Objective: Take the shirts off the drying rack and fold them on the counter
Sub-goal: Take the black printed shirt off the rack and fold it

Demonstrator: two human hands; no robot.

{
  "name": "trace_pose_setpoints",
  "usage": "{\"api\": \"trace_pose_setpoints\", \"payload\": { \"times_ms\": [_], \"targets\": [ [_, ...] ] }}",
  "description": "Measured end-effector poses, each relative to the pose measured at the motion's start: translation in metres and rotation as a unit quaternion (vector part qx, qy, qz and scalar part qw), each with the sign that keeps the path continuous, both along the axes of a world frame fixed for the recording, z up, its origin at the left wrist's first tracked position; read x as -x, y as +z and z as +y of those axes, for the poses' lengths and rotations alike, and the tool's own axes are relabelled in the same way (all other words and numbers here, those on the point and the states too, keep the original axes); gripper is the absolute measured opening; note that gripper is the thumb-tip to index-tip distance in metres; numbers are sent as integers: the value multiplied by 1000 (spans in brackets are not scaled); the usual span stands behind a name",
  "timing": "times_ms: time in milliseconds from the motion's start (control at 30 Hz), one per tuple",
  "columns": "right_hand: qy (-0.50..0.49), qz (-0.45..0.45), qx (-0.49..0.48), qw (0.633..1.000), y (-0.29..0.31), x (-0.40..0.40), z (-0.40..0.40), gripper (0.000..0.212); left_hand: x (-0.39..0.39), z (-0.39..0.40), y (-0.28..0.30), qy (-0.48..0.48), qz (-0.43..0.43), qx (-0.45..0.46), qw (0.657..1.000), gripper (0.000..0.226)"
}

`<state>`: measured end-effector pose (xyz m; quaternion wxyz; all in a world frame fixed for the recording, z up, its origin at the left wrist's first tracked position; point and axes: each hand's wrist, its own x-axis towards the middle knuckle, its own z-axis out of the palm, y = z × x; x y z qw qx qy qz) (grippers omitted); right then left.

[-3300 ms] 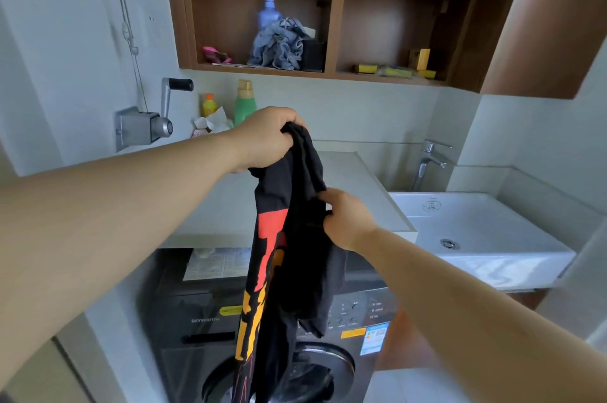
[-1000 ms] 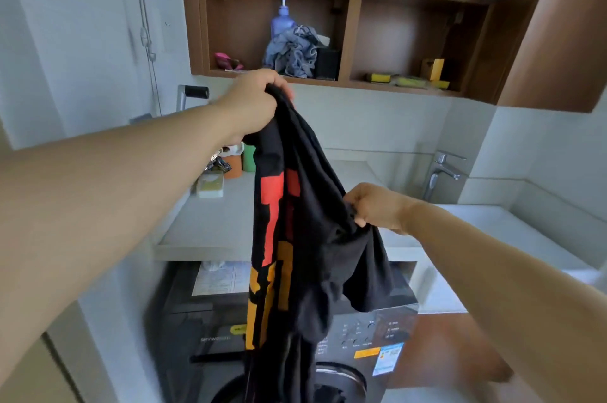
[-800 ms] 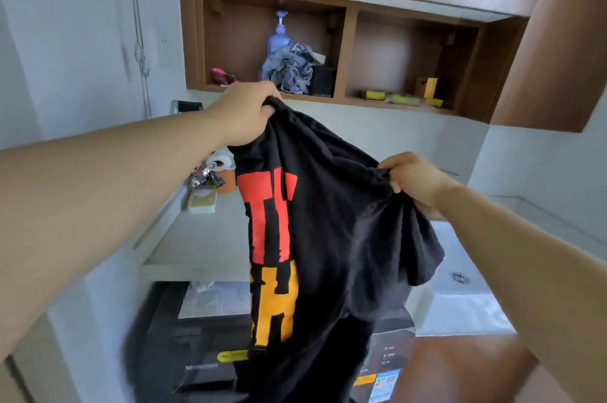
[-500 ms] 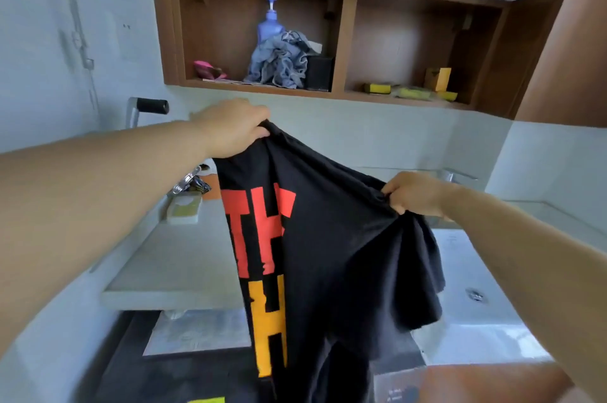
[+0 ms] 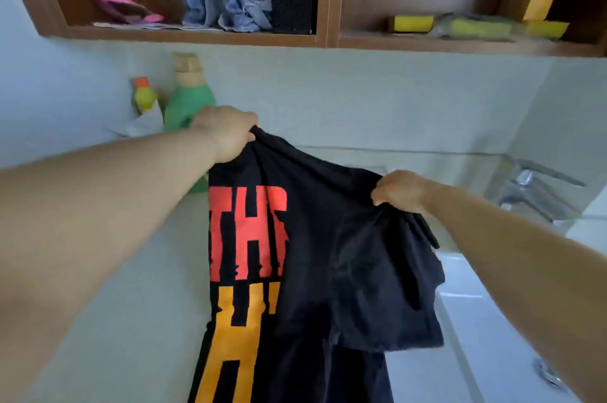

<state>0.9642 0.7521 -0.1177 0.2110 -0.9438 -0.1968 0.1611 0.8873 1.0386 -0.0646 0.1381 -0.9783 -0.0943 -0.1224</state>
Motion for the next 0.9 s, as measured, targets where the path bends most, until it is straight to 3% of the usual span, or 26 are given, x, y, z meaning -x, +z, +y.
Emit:
{"api": "trace_pose_setpoints", "payload": {
  "times_ms": [133,200,300,400,467,567,633,767,833,900],
  "targets": [
    [16,7,55,998,-64,-27,5,23,-31,6,-101,46,65,76,994,23],
    [6,17,70,997,-75,-28,4,43,-41,12,-127,64,60,138,986,27],
    [-2,69,84,994,-81,-29,-4,56,-45,23,-151,128,48,277,951,56],
    [13,94,141,985,-73,-30,-10,46,-35,27,-164,194,41,449,871,69],
    [20,67,183,981,-68,-31,-10,10,-31,32,-171,207,26,537,817,53],
    [-2,19,217,976,-68,-33,-4,19,-37,36,-178,219,-6,656,722,43],
    [-34,-25,211,977,-72,-36,-2,13,-45,34,-181,237,-26,677,696,44],
    [-106,-84,210,968,-71,-44,-8,21,-64,33,-176,212,-114,586,774,37],
    [-152,-105,204,961,-63,-53,-10,14,-72,39,-165,191,-159,544,801,38],
    [-190,-128,194,954,-52,-65,-8,8,-78,46,-147,165,-176,466,851,34]
  ]
}}
